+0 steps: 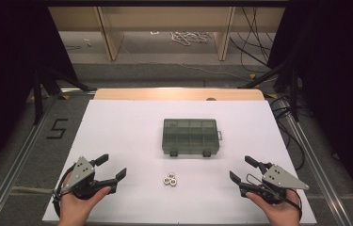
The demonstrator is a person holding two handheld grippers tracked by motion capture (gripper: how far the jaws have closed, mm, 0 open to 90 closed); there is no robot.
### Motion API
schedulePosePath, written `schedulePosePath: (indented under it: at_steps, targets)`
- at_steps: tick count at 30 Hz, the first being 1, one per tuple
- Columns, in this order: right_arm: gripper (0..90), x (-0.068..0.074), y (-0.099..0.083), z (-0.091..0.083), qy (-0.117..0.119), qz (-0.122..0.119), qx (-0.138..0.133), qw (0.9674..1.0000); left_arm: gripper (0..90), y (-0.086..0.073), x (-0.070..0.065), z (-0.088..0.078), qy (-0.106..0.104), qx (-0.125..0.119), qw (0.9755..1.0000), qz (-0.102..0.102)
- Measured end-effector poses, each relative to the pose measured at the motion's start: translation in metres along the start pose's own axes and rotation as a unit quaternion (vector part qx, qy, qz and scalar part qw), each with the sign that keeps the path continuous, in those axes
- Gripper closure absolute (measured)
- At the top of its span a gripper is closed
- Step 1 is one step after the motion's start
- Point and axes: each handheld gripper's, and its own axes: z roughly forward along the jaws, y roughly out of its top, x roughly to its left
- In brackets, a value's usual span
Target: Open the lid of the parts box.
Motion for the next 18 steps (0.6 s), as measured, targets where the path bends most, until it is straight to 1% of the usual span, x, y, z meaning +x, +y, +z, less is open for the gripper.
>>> schedulePosePath:
  at_steps: [4, 6, 7, 8, 9, 10, 11, 12, 13, 14, 15, 16, 17, 18]
  targets:
    - [25.9, 0.000, 0.000, 0.000, -0.002, 0.000, 0.001, 1.0000, 17.9, 0.000, 0.000, 0.000, 0.001, -0.001, 1.0000, -0.001]
    - [25.9, 0.000, 0.000, 0.000, -0.004, 0.000, 0.000, 1.0000, 18.1, 0.000, 0.000, -0.001, 0.001, -0.005, 1.0000, -0.005]
    - [25.9, -0.002, 0.000, 0.001, -0.006, -0.012, -0.001, 0.9999, 18.3, 0.000, 0.001, -0.002, 0.001, -0.005, 1.0000, -0.003]
    - [25.9, -0.003, 0.000, 0.001, -0.006, -0.013, 0.000, 0.9999, 18.6, 0.000, 0.001, -0.003, 0.002, -0.006, 1.0000, -0.004]
    - [26.1, -0.002, 0.000, 0.002, -0.005, -0.005, 0.008, 0.9999, 19.8, 0.000, 0.001, -0.003, -0.001, -0.009, 0.9999, -0.006]
    - [26.2, -0.003, 0.000, 0.003, -0.007, -0.014, 0.004, 0.9999, 21.1, 0.000, 0.001, -0.003, -0.001, -0.009, 0.9999, -0.006]
    - [26.6, -0.004, 0.000, 0.004, -0.010, -0.016, 0.002, 0.9998, 22.9, 0.000, 0.001, -0.003, -0.002, -0.005, 1.0000, -0.002]
    - [27.2, -0.004, 0.000, 0.004, -0.007, -0.009, 0.007, 0.9999, 24.2, 0.000, 0.001, -0.003, -0.002, -0.005, 1.0000, -0.002]
    - [27.2, -0.004, 0.000, 0.004, -0.007, -0.009, 0.007, 0.9999, 24.2, 0.000, -0.001, -0.001, -0.003, -0.005, 1.0000, -0.004]
    - [28.3, -0.007, 0.000, 0.005, -0.016, -0.021, 0.007, 0.9996, 28.3, 0.000, -0.001, 0.000, -0.005, -0.004, 1.0000, -0.001]
    - [28.7, -0.009, 0.000, 0.005, -0.015, -0.017, 0.015, 0.9996, 29.8, 0.000, -0.002, 0.002, -0.007, -0.004, 1.0000, 0.006]
    - [28.7, -0.009, 0.000, 0.005, -0.015, -0.017, 0.015, 0.9996, 29.8, 0.001, -0.002, 0.004, -0.008, -0.001, 0.9999, 0.009]
    - [29.7, -0.011, 0.000, 0.006, -0.020, -0.022, 0.008, 0.9995, 32.3, 0.001, -0.003, 0.006, -0.007, 0.002, 0.9999, 0.014]
    - [32.8, -0.013, 0.000, 0.008, -0.021, -0.019, 0.011, 0.9995, 41.1, 0.001, -0.003, 0.008, -0.006, 0.004, 0.9998, 0.016]
